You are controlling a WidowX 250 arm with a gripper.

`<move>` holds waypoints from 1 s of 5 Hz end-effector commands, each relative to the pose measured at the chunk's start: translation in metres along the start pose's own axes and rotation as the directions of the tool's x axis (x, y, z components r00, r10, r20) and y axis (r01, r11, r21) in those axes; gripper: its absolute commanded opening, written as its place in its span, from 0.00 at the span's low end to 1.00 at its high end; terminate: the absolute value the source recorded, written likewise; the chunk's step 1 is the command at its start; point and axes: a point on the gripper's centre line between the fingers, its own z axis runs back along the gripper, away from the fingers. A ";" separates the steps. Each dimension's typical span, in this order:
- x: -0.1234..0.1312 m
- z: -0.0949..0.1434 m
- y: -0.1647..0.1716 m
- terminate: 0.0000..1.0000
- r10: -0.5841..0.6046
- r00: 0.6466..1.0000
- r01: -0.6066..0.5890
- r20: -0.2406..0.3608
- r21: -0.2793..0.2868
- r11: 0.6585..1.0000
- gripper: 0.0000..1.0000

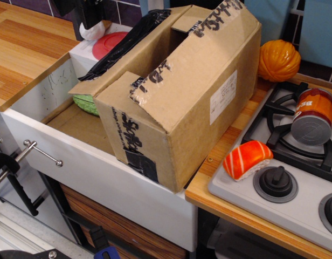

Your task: Close small4fbox flaps

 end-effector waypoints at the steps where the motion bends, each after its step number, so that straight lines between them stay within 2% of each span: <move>1: 0.000 0.000 0.000 0.00 0.000 1.000 0.000 0.000 0.000 1.000 1.00; 2: 0.006 -0.015 0.011 0.00 -0.002 0.999 0.002 0.032 -0.006 1.000 1.00; 4: 0.015 -0.043 0.026 0.00 0.005 0.998 -0.001 0.059 -0.058 0.998 1.00; 5: 0.022 -0.049 0.031 0.00 0.020 0.998 -0.015 0.061 -0.081 0.997 1.00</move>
